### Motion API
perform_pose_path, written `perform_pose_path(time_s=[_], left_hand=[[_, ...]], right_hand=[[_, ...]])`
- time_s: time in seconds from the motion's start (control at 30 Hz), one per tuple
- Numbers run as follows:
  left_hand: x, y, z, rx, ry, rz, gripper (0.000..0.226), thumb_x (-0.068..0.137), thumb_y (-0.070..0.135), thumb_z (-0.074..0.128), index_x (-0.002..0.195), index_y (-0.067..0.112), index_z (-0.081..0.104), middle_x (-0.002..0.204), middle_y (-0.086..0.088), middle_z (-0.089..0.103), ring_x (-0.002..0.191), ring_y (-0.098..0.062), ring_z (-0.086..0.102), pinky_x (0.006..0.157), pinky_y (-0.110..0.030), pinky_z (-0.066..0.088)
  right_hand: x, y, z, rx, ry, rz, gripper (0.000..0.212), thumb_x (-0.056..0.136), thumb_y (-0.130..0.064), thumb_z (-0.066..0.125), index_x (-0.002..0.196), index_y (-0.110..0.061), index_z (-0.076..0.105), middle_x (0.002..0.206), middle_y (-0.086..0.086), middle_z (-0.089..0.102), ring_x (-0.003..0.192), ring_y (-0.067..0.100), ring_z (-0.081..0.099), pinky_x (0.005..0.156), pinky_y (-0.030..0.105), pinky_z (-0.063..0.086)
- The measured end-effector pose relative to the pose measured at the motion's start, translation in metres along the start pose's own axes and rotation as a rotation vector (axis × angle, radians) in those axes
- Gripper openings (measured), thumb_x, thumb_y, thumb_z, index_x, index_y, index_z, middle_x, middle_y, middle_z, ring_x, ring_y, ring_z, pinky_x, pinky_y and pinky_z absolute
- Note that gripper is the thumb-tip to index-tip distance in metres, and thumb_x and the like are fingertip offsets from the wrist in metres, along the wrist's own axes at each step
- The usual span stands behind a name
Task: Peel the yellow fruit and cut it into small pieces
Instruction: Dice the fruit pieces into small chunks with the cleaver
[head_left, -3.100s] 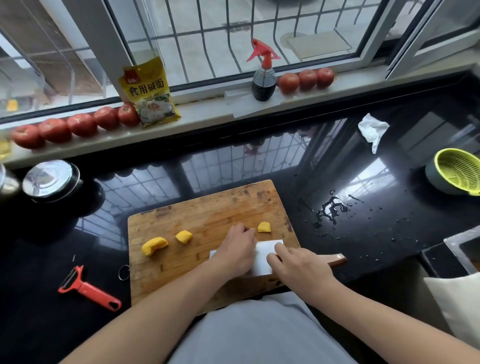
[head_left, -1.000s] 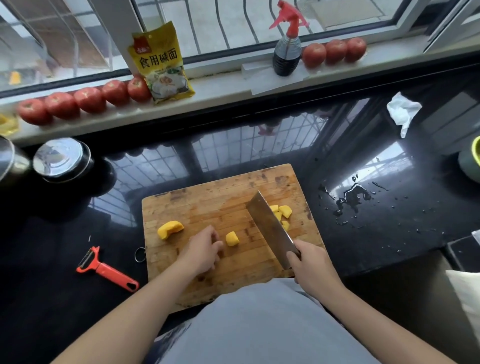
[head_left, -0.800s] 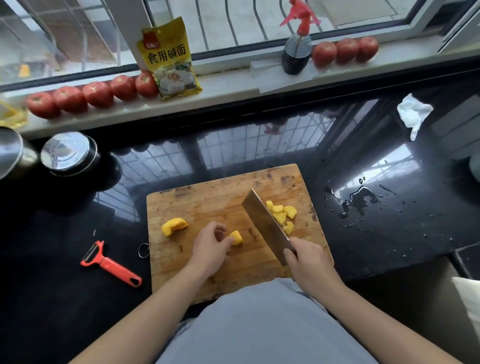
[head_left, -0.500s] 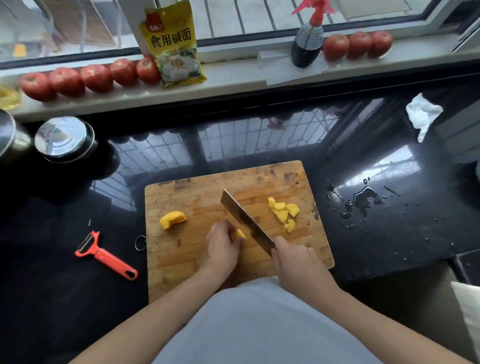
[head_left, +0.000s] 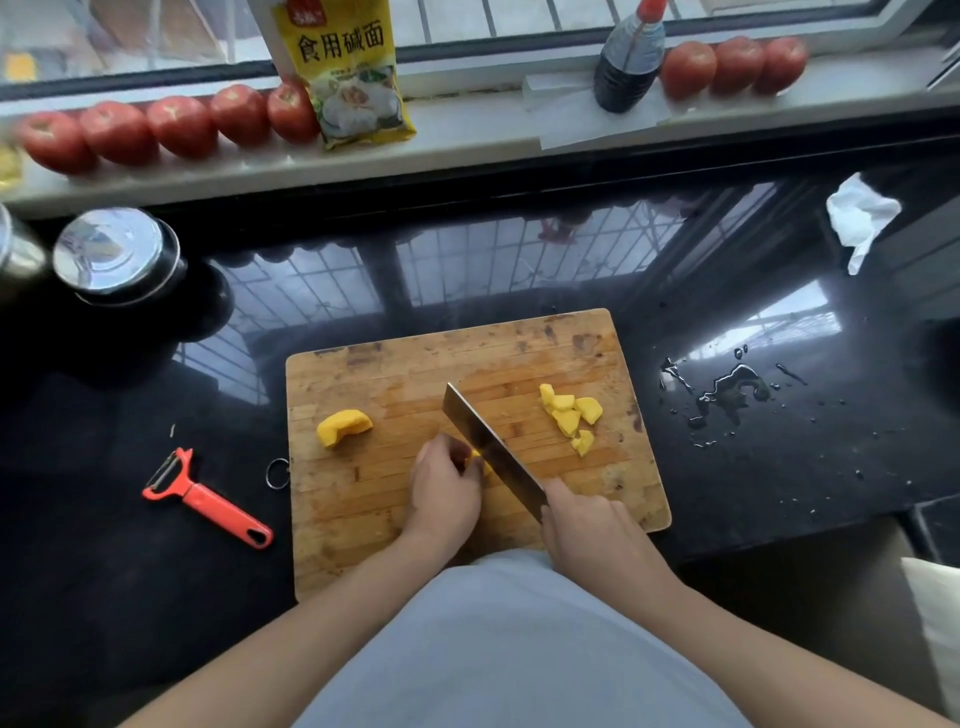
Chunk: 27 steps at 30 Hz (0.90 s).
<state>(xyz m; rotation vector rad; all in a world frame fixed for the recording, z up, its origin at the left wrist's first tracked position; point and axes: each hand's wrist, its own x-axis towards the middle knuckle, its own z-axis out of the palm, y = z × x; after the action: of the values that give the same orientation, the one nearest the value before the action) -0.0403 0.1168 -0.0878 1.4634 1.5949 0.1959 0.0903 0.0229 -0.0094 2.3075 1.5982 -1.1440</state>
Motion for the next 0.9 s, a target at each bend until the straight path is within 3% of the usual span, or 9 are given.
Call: perform_pose_path(time_s=[0.13, 0.3, 0.43, 0.53, 0.63, 0.73, 0.83, 0.9], left_hand=[[0.001, 0.004, 0.003, 0.04, 0.0, -0.009, 0.009, 0.101, 0.019, 0.064, 0.102, 0.023, 0.055, 0.108, 0.006, 0.053, 0.102, -0.012, 0.05, 0.083, -0.026, 0.038], [0.0, 0.004, 0.005, 0.086, -0.025, 0.011, 0.01, 0.101, 0.02, 0.063, 0.109, 0.025, 0.058, 0.109, 0.005, 0.054, 0.104, -0.014, 0.052, 0.082, -0.027, 0.04], [-0.004, 0.0, 0.002, 0.208, -0.107, 0.067, 0.01, 0.102, 0.033, 0.061, 0.102, 0.026, 0.054, 0.103, 0.006, 0.058, 0.096, -0.013, 0.053, 0.074, -0.027, 0.042], [-0.007, -0.001, 0.001, 0.248, -0.135, 0.016, 0.013, 0.103, 0.04, 0.057, 0.099, 0.029, 0.051, 0.094, 0.008, 0.059, 0.086, -0.01, 0.056, 0.063, -0.028, 0.044], [-0.005, 0.0, 0.004, 0.141, -0.134, -0.11, 0.014, 0.102, 0.038, 0.058, 0.096, 0.031, 0.049, 0.094, 0.002, 0.066, 0.081, -0.014, 0.066, 0.066, -0.036, 0.058], [-0.002, 0.004, 0.007, -0.084, -0.158, -0.283, 0.007, 0.105, 0.025, 0.057, 0.105, 0.019, 0.054, 0.093, -0.009, 0.073, 0.069, -0.02, 0.076, 0.068, -0.04, 0.066], [-0.003, 0.007, 0.008, -0.356, -0.224, -0.446, 0.015, 0.106, 0.017, 0.054, 0.119, 0.01, 0.055, 0.095, -0.016, 0.073, 0.074, -0.027, 0.076, 0.062, -0.035, 0.065], [-0.002, 0.007, 0.009, -0.395, -0.243, -0.455, 0.022, 0.106, 0.02, 0.055, 0.123, 0.006, 0.054, 0.095, -0.018, 0.072, 0.079, -0.031, 0.076, 0.07, -0.041, 0.066]], right_hand=[[-0.003, 0.003, 0.001, -0.01, -0.013, 0.023, 0.016, 0.107, -0.026, 0.038, 0.092, -0.027, 0.035, 0.07, -0.01, 0.046, 0.067, 0.016, 0.053, 0.053, 0.026, 0.035], [-0.002, -0.002, 0.001, 0.047, 0.012, 0.046, 0.014, 0.107, -0.028, 0.041, 0.093, -0.028, 0.038, 0.074, -0.01, 0.048, 0.075, 0.015, 0.057, 0.06, 0.027, 0.043], [-0.004, 0.006, -0.003, 0.095, 0.125, 0.125, 0.016, 0.107, -0.029, 0.039, 0.092, -0.026, 0.039, 0.08, -0.004, 0.056, 0.078, 0.02, 0.059, 0.07, 0.038, 0.054], [0.0, 0.011, -0.001, 0.139, 0.088, 0.177, 0.013, 0.107, -0.031, 0.04, 0.096, -0.026, 0.042, 0.086, -0.004, 0.059, 0.081, 0.015, 0.059, 0.071, 0.035, 0.056], [0.004, 0.008, 0.004, 0.139, 0.003, 0.128, 0.012, 0.107, -0.031, 0.041, 0.097, -0.026, 0.045, 0.087, -0.005, 0.06, 0.08, 0.011, 0.059, 0.07, 0.032, 0.056], [0.007, 0.005, 0.008, 0.098, -0.023, 0.068, 0.013, 0.107, -0.029, 0.041, 0.095, -0.026, 0.042, 0.083, -0.006, 0.059, 0.076, 0.012, 0.06, 0.062, 0.028, 0.049], [0.01, 0.008, 0.012, 0.024, -0.012, 0.03, 0.012, 0.106, -0.024, 0.041, 0.094, -0.025, 0.04, 0.081, -0.006, 0.058, 0.078, 0.022, 0.065, 0.063, 0.035, 0.051], [0.01, 0.008, 0.013, -0.012, -0.006, 0.015, 0.013, 0.106, -0.022, 0.04, 0.093, -0.024, 0.039, 0.079, -0.006, 0.057, 0.08, 0.027, 0.066, 0.066, 0.04, 0.053]])
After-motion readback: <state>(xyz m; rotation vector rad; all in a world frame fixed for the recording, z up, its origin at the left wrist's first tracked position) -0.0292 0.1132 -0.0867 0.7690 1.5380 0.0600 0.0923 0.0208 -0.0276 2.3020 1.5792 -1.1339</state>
